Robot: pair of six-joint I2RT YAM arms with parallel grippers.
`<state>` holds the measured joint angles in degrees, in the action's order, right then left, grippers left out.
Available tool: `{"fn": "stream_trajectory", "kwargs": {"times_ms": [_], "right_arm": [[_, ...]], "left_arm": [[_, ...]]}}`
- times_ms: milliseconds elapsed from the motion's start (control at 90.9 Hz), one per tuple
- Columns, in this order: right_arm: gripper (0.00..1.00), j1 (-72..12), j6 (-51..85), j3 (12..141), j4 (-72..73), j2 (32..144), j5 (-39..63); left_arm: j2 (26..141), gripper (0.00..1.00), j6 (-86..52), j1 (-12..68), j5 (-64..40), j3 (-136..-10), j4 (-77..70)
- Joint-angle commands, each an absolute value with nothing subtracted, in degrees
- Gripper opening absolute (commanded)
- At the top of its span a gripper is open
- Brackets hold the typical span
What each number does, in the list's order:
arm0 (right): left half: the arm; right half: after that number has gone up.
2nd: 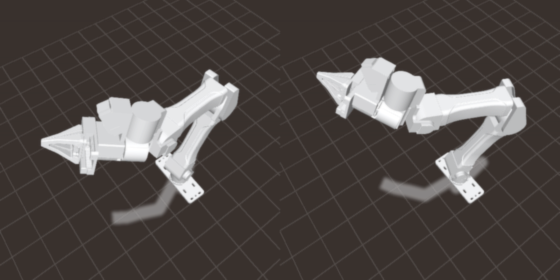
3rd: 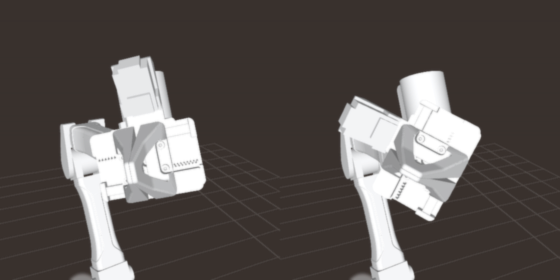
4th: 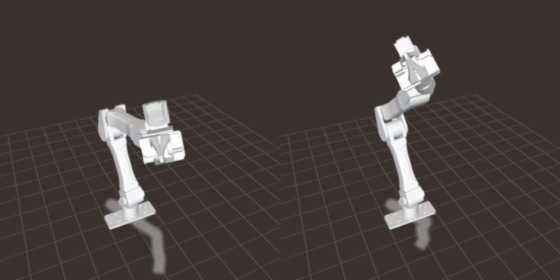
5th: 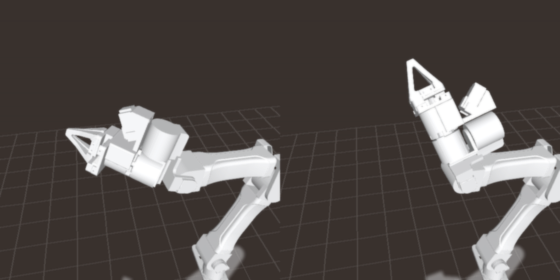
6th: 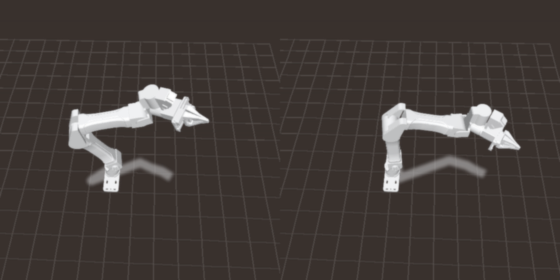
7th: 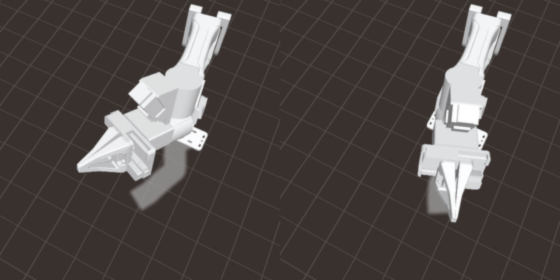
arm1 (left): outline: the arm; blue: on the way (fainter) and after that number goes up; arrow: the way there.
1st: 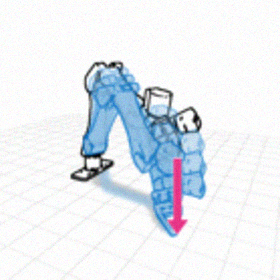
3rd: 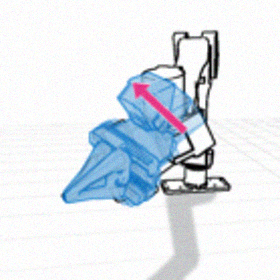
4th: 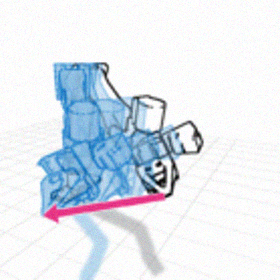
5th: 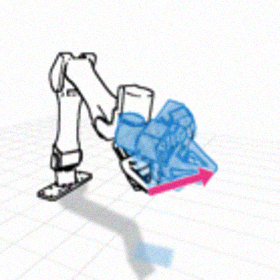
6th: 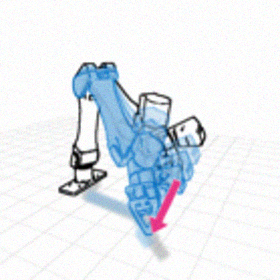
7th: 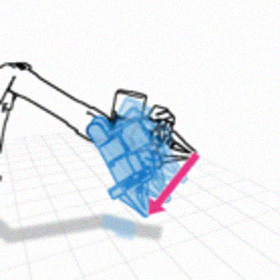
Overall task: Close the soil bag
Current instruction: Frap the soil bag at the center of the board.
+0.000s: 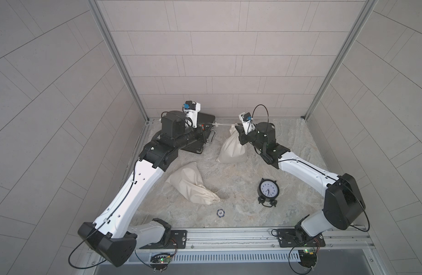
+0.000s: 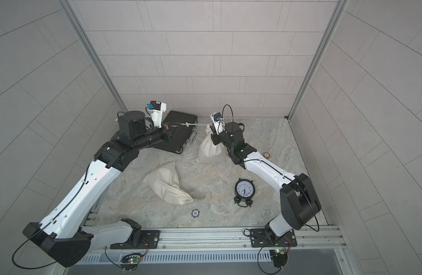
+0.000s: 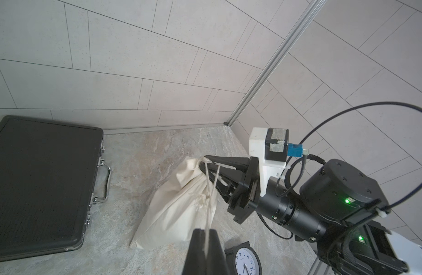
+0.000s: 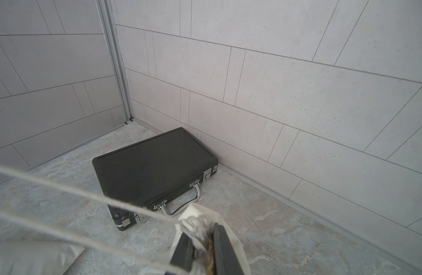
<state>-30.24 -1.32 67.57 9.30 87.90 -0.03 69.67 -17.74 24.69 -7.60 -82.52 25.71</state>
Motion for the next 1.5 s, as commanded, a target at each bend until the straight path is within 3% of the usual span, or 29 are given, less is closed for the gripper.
{"fn": "stream_trajectory", "kwargs": {"times_ms": [0,231,550,803,935,1156,1486], "right_arm": [[0.12,-22.6,-1.9,69.8,-5.0,88.6,-15.1],[0.19,-22.3,-3.6,71.4,-8.8,82.1,-12.2],[0.25,-22.0,1.1,66.7,-7.4,92.3,-15.9],[0.31,-23.4,1.7,68.3,-8.6,89.5,-3.0],[0.42,-25.3,1.9,66.6,-4.9,84.5,2.6],[0.77,-33.5,0.8,66.7,-1.1,80.7,3.8],[0.92,-42.2,-3.4,71.7,4.2,84.4,1.4]], "left_arm": [[61.4,0.00,-18.7,22.5,-5.4,-86.3,17.2],[58.8,0.00,-19.3,22.5,-7.0,-85.1,16.4],[59.2,0.00,-20.8,22.6,-7.8,-82.9,15.2],[62.7,0.00,-23.3,22.6,-9.9,-82.2,13.0],[64.3,0.00,-23.8,22.6,-9.7,-83.1,13.5],[65.9,0.00,-24.2,22.5,-10.8,-83.2,13.3],[66.0,0.00,-24.7,22.6,-11.8,-83.3,13.0]]}}
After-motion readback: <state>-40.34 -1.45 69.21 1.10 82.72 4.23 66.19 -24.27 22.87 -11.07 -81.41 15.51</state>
